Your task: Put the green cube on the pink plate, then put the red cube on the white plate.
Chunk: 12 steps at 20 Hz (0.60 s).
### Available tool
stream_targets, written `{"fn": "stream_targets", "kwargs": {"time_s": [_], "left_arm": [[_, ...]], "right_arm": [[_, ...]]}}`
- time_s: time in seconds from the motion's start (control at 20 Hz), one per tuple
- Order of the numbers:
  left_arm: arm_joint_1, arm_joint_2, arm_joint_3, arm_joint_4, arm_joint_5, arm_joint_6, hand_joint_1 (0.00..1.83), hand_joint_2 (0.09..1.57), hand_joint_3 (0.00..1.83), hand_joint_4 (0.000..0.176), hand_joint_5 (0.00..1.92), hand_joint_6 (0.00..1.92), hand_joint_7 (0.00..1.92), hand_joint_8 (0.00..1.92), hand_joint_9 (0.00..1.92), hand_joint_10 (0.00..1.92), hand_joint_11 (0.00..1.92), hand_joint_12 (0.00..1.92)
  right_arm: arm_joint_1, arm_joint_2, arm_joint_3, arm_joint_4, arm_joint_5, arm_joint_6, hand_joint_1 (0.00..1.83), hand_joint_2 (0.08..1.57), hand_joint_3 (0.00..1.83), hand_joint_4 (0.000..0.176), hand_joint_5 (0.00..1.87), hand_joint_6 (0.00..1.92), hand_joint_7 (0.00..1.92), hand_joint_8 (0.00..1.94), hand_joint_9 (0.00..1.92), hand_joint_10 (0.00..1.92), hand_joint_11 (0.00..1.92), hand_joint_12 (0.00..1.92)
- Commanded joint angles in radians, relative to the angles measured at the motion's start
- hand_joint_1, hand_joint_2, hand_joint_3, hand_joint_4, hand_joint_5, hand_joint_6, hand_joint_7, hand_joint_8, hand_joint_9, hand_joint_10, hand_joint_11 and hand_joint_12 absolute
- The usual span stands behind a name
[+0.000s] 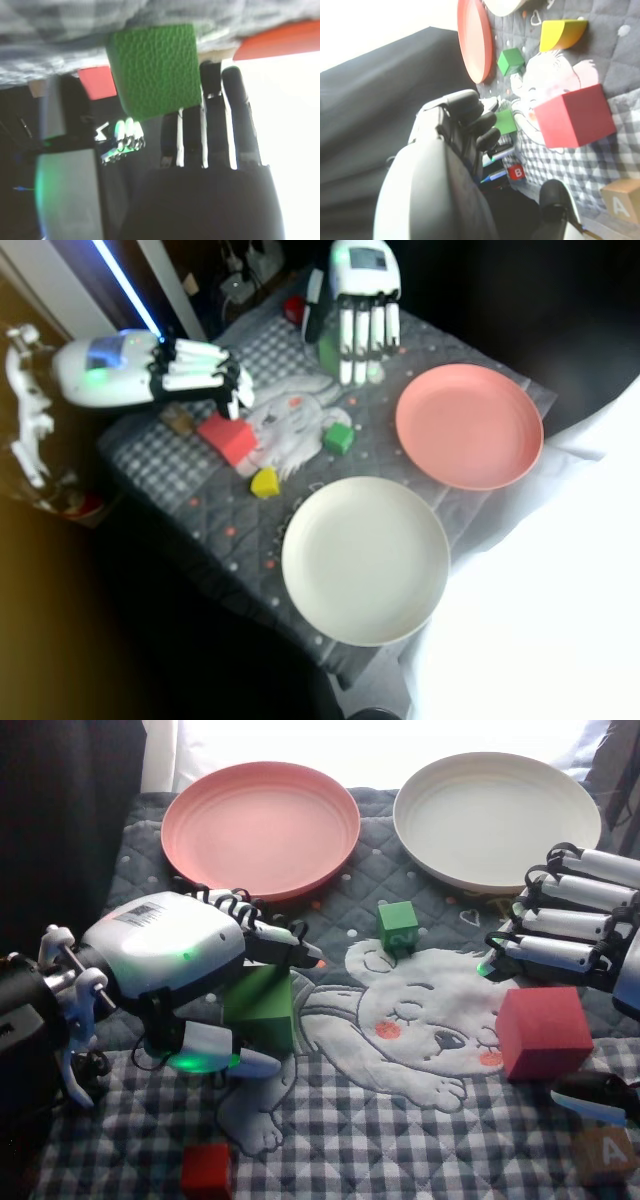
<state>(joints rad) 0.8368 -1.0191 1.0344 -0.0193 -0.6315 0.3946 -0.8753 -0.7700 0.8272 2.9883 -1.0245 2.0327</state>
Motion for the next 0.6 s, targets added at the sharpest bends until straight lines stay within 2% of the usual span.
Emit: {"fn": "stream_targets", "kwargs": {"time_s": [0.0,0.05,0.1,0.15,0.2,0.25,0.3,0.35,0.4,0.45,0.5,0.55], "left_arm": [[-0.008,-0.013,0.008,-0.002,-0.075,0.003,1.03,1.11,0.02,0.0,0.72,0.09,0.78,0.16,0.56,0.86,0.41,1.51],[-0.008,-0.017,0.013,-0.004,-0.069,0.003,1.09,1.19,0.01,0.0,0.77,1.03,0.88,0.19,0.7,0.84,0.55,1.46],[-0.008,-0.026,0.024,-0.008,-0.059,0.003,1.3,1.2,0.0,0.0,0.68,1.19,0.83,1.01,0.88,1.27,0.7,1.5],[-0.009,-0.029,0.028,-0.011,-0.058,0.003,1.3,1.2,0.0,0.0,0.68,1.19,0.83,1.01,0.88,1.27,0.7,1.5],[-0.009,-0.034,0.034,-0.03,-0.059,0.003,1.35,1.2,0.0,0.0,0.65,1.23,0.78,1.29,0.93,1.4,0.84,1.52],[-0.009,-0.034,0.035,-0.04,-0.068,0.003,1.34,1.23,0.0,0.0,0.62,1.29,0.74,1.35,0.85,1.46,0.82,1.53],[-0.01,-0.033,0.036,-0.047,-0.082,0.003,1.34,1.23,0.0,0.0,0.62,1.33,0.78,1.3,0.8,1.48,0.68,1.53],[-0.012,-0.031,0.036,-0.055,-0.1,0.003,1.34,1.23,0.0,0.0,0.61,1.35,0.77,1.32,0.77,1.51,0.63,1.55],[-0.017,-0.026,0.036,-0.062,-0.124,0.003,1.33,1.26,0.0,0.0,0.58,1.35,0.71,1.41,0.73,1.6,0.61,1.68],[-0.022,-0.019,0.036,-0.069,-0.145,0.003,1.33,1.24,0.0,0.0,0.64,1.27,0.74,1.38,0.76,1.61,0.63,1.77],[-0.026,-0.014,0.035,-0.076,-0.164,0.003,1.33,1.24,0.0,0.0,0.64,1.27,0.74,1.38,0.76,1.61,0.63,1.77],[-0.034,-0.005,0.035,-0.087,-0.198,0.003,1.33,1.24,0.0,0.0,0.65,1.3,0.77,1.37,0.72,1.6,0.55,1.82]], "right_arm": [[0.016,0.001,0.002,0.021,-0.116,0.003,0.7,0.8,0.41,0.0,0.33,0.82,0.36,0.67,0.07,1.03,0.0,1.6],[0.016,0.0,0.002,0.021,-0.116,0.003,0.7,0.81,0.41,0.0,0.33,0.82,0.36,0.66,0.06,1.02,0.0,1.6],[0.016,0.0,0.001,0.021,-0.116,0.003,0.7,0.81,0.41,0.0,0.34,0.83,0.37,0.69,0.09,1.04,0.0,1.62],[0.016,0.0,0.001,0.021,-0.116,0.003,0.7,0.81,0.41,0.0,0.34,0.83,0.37,0.69,0.09,1.04,0.0,1.62],[0.016,-0.001,0.001,0.021,-0.116,0.003,0.7,0.81,0.4,0.0,0.34,0.83,0.37,0.69,0.1,1.04,0.0,1.62],[0.017,-0.001,0.001,0.021,-0.116,0.003,0.71,0.81,0.4,0.0,0.35,0.84,0.38,0.7,0.12,1.05,0.0,1.62],[0.017,-0.002,0.001,0.021,-0.116,0.003,0.74,0.8,0.4,0.0,0.36,0.85,0.39,0.7,0.15,1.05,0.0,1.64],[0.017,-0.002,0.001,0.021,-0.116,0.003,0.75,0.8,0.42,0.0,0.36,0.88,0.39,0.73,0.16,1.07,0.0,1.68],[0.017,-0.002,0.001,0.021,-0.116,0.003,0.77,0.79,0.43,0.0,0.37,0.89,0.4,0.75,0.17,1.08,0.0,1.71],[0.017,-0.002,0.001,0.021,-0.116,0.003,0.76,0.78,0.44,0.0,0.37,0.88,0.4,0.73,0.17,1.06,0.0,1.7],[0.017,-0.002,0.001,0.021,-0.116,0.003,0.76,0.78,0.44,0.0,0.37,0.88,0.4,0.73,0.17,1.06,0.0,1.7],[0.017,-0.002,0.001,0.021,-0.116,0.003,0.77,0.78,0.44,0.0,0.38,0.85,0.4,0.7,0.18,1.04,0.0,1.69]]}}
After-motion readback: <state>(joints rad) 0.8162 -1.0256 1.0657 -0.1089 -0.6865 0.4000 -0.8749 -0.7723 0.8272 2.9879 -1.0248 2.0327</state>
